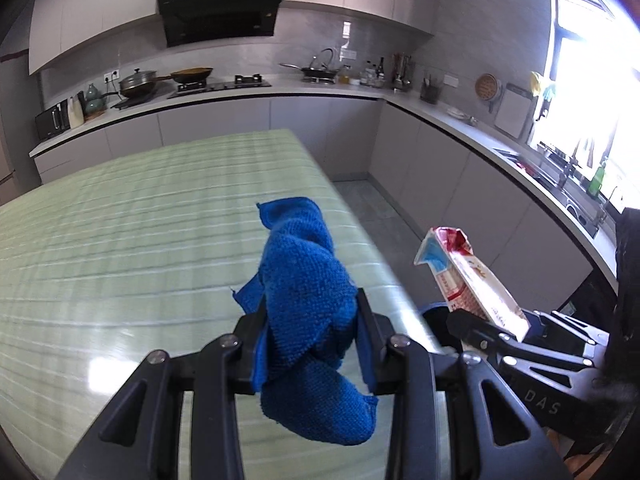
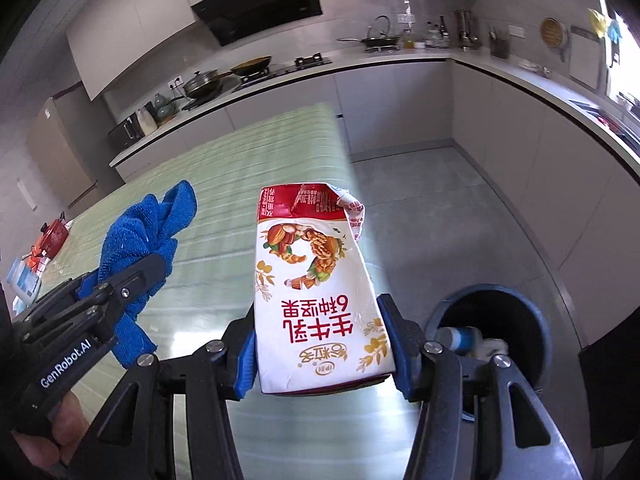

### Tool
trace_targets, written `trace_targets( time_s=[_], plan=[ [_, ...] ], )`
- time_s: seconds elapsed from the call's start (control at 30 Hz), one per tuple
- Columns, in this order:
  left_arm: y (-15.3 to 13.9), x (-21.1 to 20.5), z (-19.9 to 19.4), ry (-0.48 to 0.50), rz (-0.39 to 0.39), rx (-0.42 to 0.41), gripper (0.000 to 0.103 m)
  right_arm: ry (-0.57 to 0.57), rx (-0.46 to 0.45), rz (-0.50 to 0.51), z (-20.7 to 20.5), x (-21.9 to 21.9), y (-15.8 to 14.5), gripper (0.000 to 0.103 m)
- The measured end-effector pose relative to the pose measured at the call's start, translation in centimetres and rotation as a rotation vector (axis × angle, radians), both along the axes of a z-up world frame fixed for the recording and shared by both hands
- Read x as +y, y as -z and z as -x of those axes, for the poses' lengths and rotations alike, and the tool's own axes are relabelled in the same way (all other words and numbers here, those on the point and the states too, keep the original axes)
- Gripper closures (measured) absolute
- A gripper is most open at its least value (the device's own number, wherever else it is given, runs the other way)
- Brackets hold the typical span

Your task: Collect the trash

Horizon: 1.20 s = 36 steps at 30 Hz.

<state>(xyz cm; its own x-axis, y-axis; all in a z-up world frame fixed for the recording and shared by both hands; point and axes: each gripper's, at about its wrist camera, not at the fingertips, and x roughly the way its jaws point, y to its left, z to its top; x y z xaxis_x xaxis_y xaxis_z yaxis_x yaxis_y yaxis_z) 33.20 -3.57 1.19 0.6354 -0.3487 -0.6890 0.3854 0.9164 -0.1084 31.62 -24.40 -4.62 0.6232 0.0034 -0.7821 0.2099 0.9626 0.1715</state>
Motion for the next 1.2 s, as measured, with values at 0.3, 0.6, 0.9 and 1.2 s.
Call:
trace_targets(
  time_s=[0.3, 0.6, 0.9, 1.2],
  plan=[
    [1.8, -11.6, 3.2, -0.004, 0.008, 0.069, 0.066, 0.029, 0.066, 0.015, 4.9, -14.8, 2.7, 0.048],
    [7.5, -18.9, 4.6, 0.015, -0.054, 0.169, 0.066, 0.056, 0.17, -0.007, 6.6, -21.8, 8.4, 0.048],
    [14.6, -21.6, 3.6, -0.032, -0.15, 0.277, 0.064, -0.013, 0.21, -0.008, 3.0, -23.7, 13.2, 0.047],
    [17.2, -23.6, 1.4, -0.105, -0.216, 0.305, 0.049, -0.045, 0.212, -0.015, 1.0, -25.5, 14.8, 0.039]
  ],
)
